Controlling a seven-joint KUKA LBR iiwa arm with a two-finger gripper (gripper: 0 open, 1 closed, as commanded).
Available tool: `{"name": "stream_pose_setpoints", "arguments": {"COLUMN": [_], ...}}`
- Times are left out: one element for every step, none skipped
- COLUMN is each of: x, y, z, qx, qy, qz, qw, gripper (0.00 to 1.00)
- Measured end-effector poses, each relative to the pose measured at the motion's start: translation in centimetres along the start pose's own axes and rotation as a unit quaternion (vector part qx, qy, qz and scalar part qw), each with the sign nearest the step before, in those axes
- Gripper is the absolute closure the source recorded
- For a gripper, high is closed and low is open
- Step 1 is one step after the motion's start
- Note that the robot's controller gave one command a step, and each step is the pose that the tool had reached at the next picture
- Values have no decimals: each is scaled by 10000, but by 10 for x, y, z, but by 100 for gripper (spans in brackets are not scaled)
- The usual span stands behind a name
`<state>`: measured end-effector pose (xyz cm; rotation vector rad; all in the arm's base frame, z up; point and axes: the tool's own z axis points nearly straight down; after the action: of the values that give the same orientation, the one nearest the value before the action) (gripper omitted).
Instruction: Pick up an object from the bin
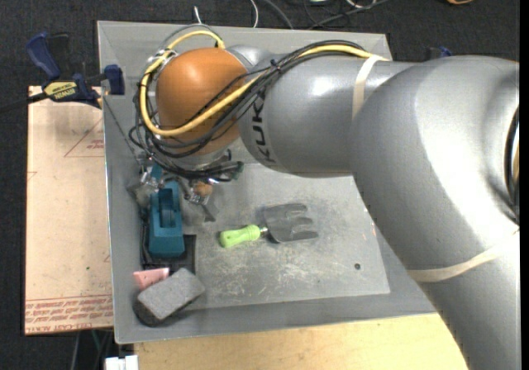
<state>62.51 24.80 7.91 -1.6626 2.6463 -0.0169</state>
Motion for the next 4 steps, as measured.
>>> {"name": "stream_pose_setpoints", "arguments": {"x": [-3, -3, -3, -3], "y": [2, 2, 1, 1], "z": [6, 6, 6, 5], "qx": [-23, -23, -23, -25], "qy": [-39, -39, -44, -47], "qz": [-159, -160, -150, -141], "qw": [9999, 9999, 9999, 9999], "gripper": [100, 100, 100, 100]}}
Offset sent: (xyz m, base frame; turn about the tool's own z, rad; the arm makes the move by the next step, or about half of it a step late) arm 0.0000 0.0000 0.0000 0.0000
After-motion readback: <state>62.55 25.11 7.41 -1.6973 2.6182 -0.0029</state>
